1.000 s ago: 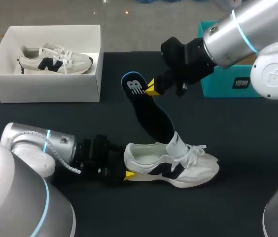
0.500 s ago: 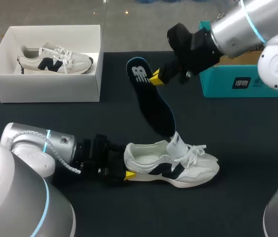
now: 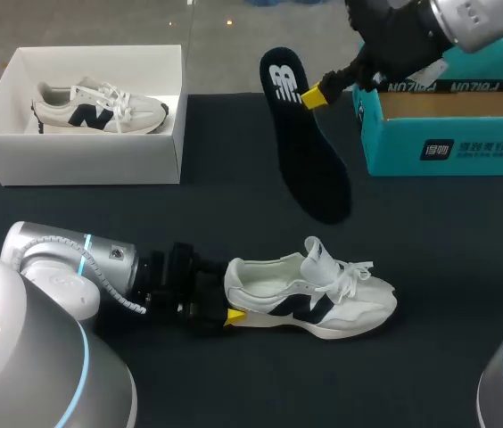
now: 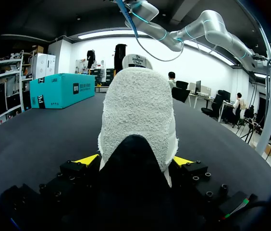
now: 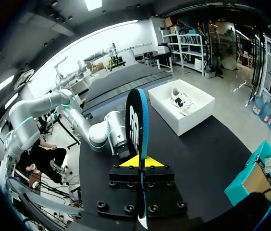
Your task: Take the shoe out of the shoebox, open the shoe tongue, remove and reinsert the insole, then place the shoe into the shoebox
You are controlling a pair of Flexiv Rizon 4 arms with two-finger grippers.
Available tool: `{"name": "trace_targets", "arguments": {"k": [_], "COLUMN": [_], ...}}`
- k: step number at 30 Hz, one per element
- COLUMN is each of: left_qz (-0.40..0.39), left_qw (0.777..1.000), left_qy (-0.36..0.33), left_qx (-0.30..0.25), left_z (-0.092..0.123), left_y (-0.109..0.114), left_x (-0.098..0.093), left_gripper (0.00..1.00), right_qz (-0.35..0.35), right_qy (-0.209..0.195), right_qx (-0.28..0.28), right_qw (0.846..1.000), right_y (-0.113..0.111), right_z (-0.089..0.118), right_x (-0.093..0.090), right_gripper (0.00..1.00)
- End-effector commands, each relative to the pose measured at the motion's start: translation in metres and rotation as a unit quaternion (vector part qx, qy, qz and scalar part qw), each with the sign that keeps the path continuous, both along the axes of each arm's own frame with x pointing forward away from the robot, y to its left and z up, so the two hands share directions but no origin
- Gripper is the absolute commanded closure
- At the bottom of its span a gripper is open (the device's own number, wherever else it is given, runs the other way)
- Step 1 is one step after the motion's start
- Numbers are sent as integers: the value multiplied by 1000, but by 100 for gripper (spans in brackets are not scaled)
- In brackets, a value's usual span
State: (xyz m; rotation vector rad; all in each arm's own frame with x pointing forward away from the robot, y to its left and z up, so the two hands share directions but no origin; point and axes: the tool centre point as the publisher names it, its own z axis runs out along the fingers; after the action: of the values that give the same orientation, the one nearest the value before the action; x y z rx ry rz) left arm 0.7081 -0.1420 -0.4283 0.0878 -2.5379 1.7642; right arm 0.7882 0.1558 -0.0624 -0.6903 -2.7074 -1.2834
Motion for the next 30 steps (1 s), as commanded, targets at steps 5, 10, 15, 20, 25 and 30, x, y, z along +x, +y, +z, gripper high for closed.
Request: {"name": "trace_targets", "arguments": {"k": [5,10,15,20,25,30], "left_qz": [0,0,0,0,0,0], "left_qw": [1000,1000,1000,1000,1000,1000], "left_qy": [0,0,0,0,0,0], "left_qx": [1,1,1,1,1,1], "left_z": [-2,-2,-2,-2,-2,-2], "left_y": [1,1,1,1,1,1], "left_x": [-1,-1,-1,-1,-1,-1], "left_gripper": [100,100,100,100,100,100], "right_qz": [-72,-86,-89,-108,-126,-142], "right_qy": [3,7,10,4,1,-18], "right_qx": [48,39,34,20,23,15], "right_qw": [996,995,995,994,992,990], "right_y": [-39,-50,-57,-71,-82,-85], "right_z": [21,24,30,42,49,53], "right_x": [-39,-49,-55,-64,-71,-73], "right_gripper": [100,100,100,100,100,100]}}
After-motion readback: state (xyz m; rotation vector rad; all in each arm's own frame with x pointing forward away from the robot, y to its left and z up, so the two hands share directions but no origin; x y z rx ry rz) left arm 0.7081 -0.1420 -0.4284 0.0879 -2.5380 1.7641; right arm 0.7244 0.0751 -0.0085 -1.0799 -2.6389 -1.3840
